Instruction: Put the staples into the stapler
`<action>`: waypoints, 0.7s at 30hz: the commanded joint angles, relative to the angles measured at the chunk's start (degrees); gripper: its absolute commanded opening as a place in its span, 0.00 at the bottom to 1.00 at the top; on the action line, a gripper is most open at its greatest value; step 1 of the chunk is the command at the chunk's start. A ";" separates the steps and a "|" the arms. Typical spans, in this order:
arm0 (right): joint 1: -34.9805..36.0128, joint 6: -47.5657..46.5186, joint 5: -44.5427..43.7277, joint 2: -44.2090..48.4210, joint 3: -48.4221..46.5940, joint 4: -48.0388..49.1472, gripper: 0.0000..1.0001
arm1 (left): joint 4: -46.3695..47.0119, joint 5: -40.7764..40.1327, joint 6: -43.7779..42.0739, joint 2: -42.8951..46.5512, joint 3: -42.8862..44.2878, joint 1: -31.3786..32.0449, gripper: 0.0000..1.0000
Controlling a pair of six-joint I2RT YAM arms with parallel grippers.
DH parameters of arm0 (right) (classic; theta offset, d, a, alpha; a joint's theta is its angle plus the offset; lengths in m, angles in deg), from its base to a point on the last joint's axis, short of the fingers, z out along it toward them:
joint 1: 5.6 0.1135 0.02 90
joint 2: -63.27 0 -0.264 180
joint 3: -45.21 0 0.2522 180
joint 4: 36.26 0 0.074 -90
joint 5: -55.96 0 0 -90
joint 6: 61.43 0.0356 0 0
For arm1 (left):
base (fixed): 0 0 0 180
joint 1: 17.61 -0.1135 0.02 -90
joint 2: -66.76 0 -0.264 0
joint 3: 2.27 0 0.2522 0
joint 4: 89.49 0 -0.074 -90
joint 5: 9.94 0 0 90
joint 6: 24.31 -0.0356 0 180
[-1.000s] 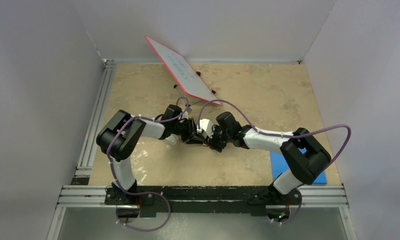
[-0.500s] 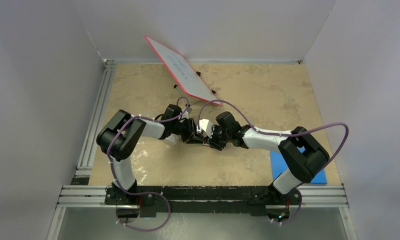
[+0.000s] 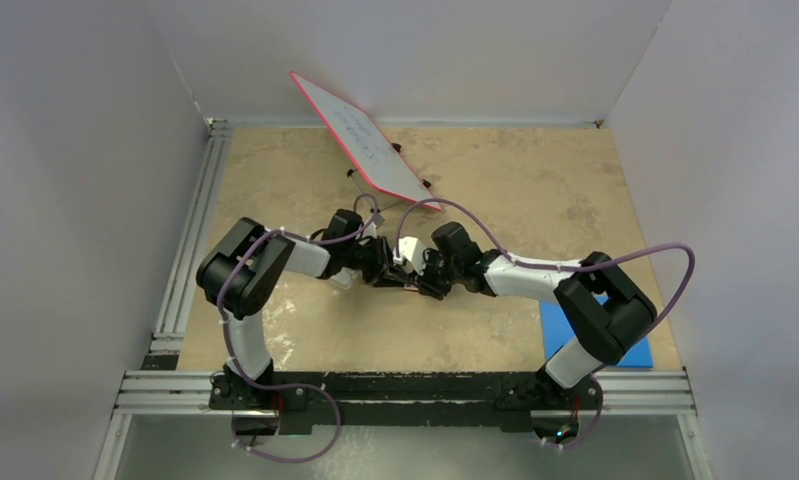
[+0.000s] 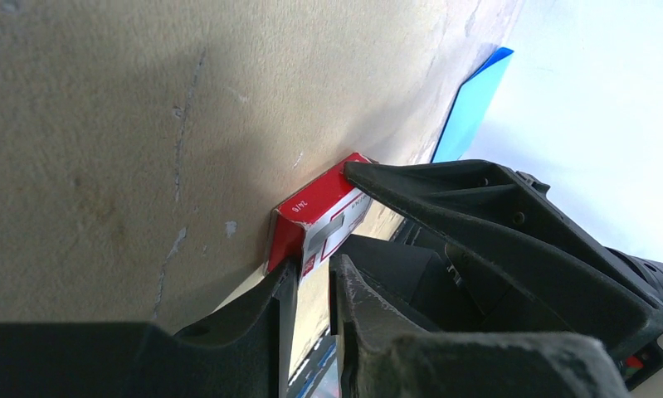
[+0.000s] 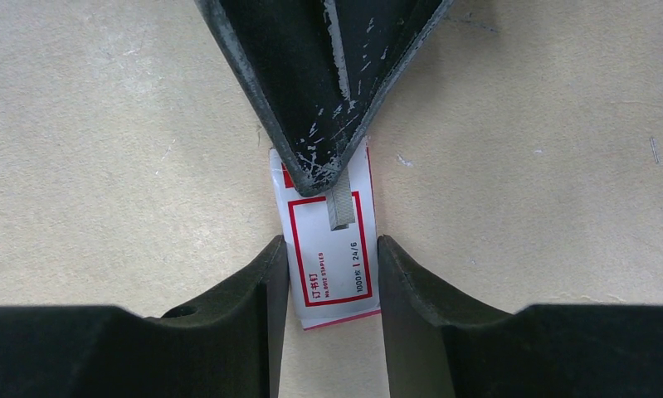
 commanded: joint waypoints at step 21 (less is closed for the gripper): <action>2.30 -1.75 -0.48 0.01 -1.21 9.23 0.39 | 2.29 -0.60 -2.44 -0.11 0.03 -1.37 0.27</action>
